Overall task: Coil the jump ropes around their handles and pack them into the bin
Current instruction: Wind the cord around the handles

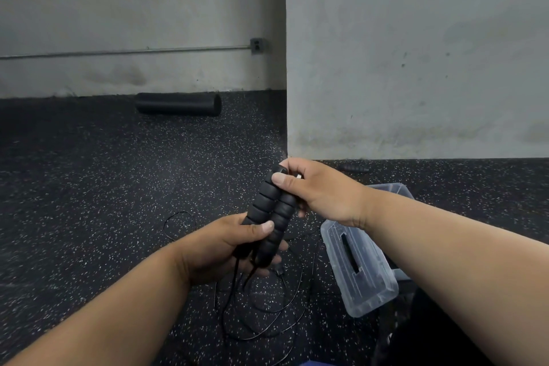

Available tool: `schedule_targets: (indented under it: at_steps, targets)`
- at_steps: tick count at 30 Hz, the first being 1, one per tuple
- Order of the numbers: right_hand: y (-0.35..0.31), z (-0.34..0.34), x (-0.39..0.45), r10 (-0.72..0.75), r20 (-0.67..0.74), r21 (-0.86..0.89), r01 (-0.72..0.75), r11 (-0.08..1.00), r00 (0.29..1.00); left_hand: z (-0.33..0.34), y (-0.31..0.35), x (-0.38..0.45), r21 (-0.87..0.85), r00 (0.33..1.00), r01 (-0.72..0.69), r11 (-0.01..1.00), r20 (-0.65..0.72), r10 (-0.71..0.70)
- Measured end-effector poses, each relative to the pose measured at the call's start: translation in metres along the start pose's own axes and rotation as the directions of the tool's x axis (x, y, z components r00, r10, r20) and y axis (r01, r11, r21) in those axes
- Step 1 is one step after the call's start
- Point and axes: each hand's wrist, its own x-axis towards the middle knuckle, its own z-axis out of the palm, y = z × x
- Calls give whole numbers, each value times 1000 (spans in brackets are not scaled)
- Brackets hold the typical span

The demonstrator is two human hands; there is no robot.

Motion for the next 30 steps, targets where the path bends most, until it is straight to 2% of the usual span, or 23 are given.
schedule_targets:
  at_steps: [2, 5, 8, 11, 13, 14, 17, 19, 20, 21, 23, 25, 26, 27, 28, 29, 30]
  targets:
    - [2, 4, 3, -20, -43, 61, 23, 998, 999, 3, 1, -1, -44, 999, -31, 999, -40, 29]
    - [6, 7, 7, 92, -123, 369, -40, 928, 988, 8, 10, -3, -99, 975, -171, 980, -157, 155]
    - [16, 16, 5, 217, -90, 532, -138, 836, 972, 11, 24, -4, -143, 893, -367, 919, -332, 305]
    - [31, 46, -1, 206, 157, 478, -257, 840, 966, 10, 33, -3, -282, 823, -505, 815, -442, 357]
    - [33, 73, -6, 143, 352, 354, -273, 895, 925, 9, 33, -3, -353, 835, -510, 784, -421, 354]
    - [32, 82, -8, 116, 395, 290, -244, 925, 911, 7, 33, -3, -372, 843, -500, 782, -415, 342]
    - [28, 87, -12, 141, 390, 234, -246, 941, 910, 1, 38, -6, -412, 839, -501, 761, -446, 311]
    - [19, 75, -12, 192, 371, 202, -281, 938, 908, -9, 43, -11, -431, 812, -540, 723, -494, 312]
    - [16, 68, -10, 207, 359, 125, -267, 956, 910, -18, 44, -14, -408, 792, -554, 726, -526, 309]
    - [12, 60, -8, 212, 321, 6, -226, 974, 923, -26, 45, -17, -337, 767, -552, 763, -565, 306]
    - [6, 44, -3, 170, 217, -271, -108, 957, 961, -44, 42, -23, -46, 713, -437, 898, -627, 314]
    - [-3, 27, -3, 89, 177, -411, -9, 911, 980, -56, 35, -26, 259, 704, -203, 944, -632, 324]
    - [-10, 19, -5, 58, 185, -455, 33, 890, 981, -58, 29, -25, 389, 716, -63, 919, -624, 313]
    - [-16, 11, -7, 35, 192, -491, 66, 869, 981, -55, 24, -25, 518, 734, 80, 852, -608, 301]
    - [-23, 4, -9, 12, 193, -505, 90, 858, 981, -49, 20, -24, 652, 766, 209, 729, -572, 292]
    - [-28, -2, -11, -10, 190, -494, 105, 863, 982, -41, 14, -23, 772, 813, 290, 566, -510, 280]
    - [-32, -7, -11, -31, 190, -461, 117, 880, 981, -31, 8, -21, 863, 870, 305, 402, -424, 251]
